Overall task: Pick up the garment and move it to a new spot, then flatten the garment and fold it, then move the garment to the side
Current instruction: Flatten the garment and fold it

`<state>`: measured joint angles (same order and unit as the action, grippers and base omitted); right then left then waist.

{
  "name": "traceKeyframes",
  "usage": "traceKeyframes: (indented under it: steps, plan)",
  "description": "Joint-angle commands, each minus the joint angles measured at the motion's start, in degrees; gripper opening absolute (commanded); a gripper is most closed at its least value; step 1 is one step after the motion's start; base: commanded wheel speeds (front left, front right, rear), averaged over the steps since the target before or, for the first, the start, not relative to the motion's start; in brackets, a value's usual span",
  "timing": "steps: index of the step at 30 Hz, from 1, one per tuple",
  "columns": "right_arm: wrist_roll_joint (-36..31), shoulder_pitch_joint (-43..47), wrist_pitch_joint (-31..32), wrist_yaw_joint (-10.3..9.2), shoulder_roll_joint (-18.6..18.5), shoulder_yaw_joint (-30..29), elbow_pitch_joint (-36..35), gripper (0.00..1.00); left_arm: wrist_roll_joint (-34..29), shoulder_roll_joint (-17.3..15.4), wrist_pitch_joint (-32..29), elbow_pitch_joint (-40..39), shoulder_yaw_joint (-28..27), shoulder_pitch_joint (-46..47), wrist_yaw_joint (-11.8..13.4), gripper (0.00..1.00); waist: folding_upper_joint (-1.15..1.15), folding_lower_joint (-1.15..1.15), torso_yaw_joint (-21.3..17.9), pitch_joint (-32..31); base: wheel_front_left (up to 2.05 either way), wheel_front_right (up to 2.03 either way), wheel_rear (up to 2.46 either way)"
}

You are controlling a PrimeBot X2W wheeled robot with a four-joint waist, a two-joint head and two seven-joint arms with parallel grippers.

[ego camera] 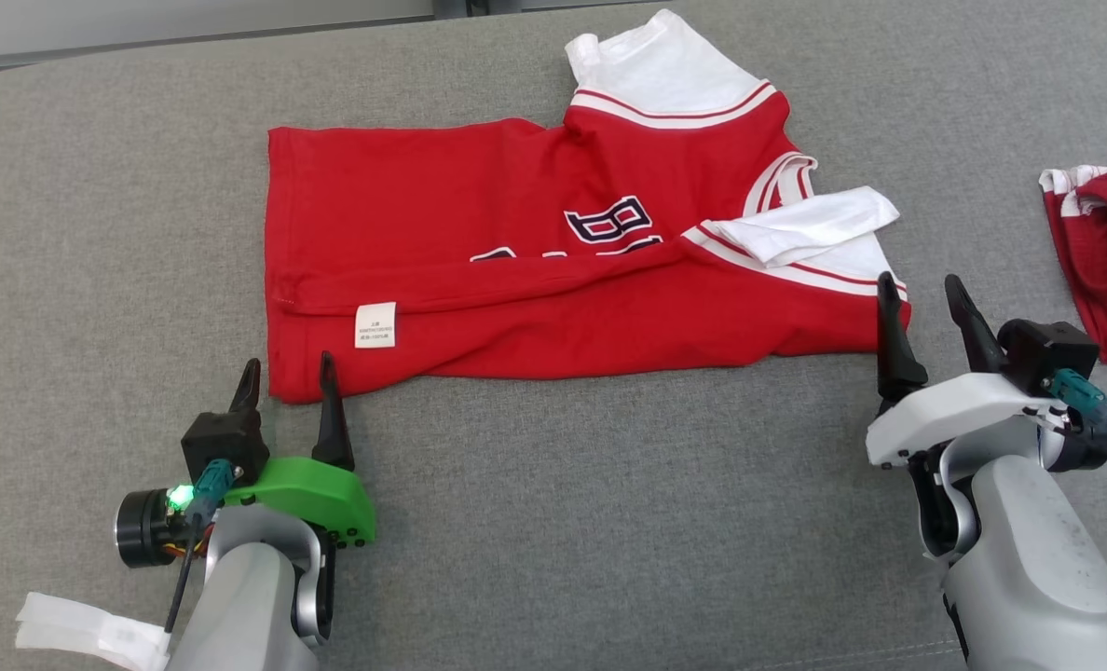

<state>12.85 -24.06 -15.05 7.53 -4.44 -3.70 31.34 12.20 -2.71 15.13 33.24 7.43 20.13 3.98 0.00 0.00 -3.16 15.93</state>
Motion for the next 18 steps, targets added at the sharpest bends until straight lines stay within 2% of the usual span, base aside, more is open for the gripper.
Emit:
traceKeyframes:
  steps: [1,6,10,11,12,13,14,18]
  plan:
    - [-0.4,0.9,-0.2,-0.09,-0.1,0.2,0.2,1.0,0.8,-0.4,0.0,0.1,-0.1,-0.1,0.4,1.0,0.0,0.0,-0.1,0.2,0.0,0.0,0.0]
    - [-0.4,1.5,-0.2,-0.09,0.1,0.7,1.1,1.0,0.7,-0.4,0.0,2.4,-0.1,1.4,0.9,1.0,0.0,0.0,-0.4,1.1,0.0,0.0,0.0]
    - [-0.6,1.2,-0.2,-0.09,0.2,1.2,2.4,1.0,1.0,-0.4,0.0,4.5,0.3,2.2,0.1,1.0,0.0,0.0,-0.6,1.6,0.0,0.0,0.0]
    - [-0.8,1.0,-0.2,-0.09,0.2,1.5,2.7,1.0,1.3,-0.4,0.0,5.2,0.5,2.4,0.0,0.89,0.0,0.0,-0.6,1.7,0.0,0.0,0.0]
    - [-0.8,0.8,-0.2,-0.09,0.1,1.5,3.1,1.0,1.3,-0.4,-0.1,5.5,0.7,2.6,-0.1,0.55,0.0,0.0,-0.6,1.8,0.0,0.0,0.0]
    - [-0.8,0.7,-0.2,-0.09,0.2,1.6,3.5,1.0,1.9,-0.4,-0.1,6.0,0.8,2.6,-0.4,0.3,0.0,0.0,-0.6,2.0,0.0,0.0,0.0]
    - [-0.8,0.6,-0.2,-0.09,0.2,1.7,4.0,1.0,2.0,-0.4,-0.1,6.5,1.0,2.6,-0.5,0.0,0.0,0.0,-0.6,2.1,0.0,0.0,0.0]
    - [-0.5,-0.2,-0.2,-0.09,0.1,2.2,6.1,1.0,2.4,-0.4,-0.1,7.6,1.6,2.9,-0.9,0.0,0.0,0.0,-0.2,2.5,0.0,0.0,0.0]
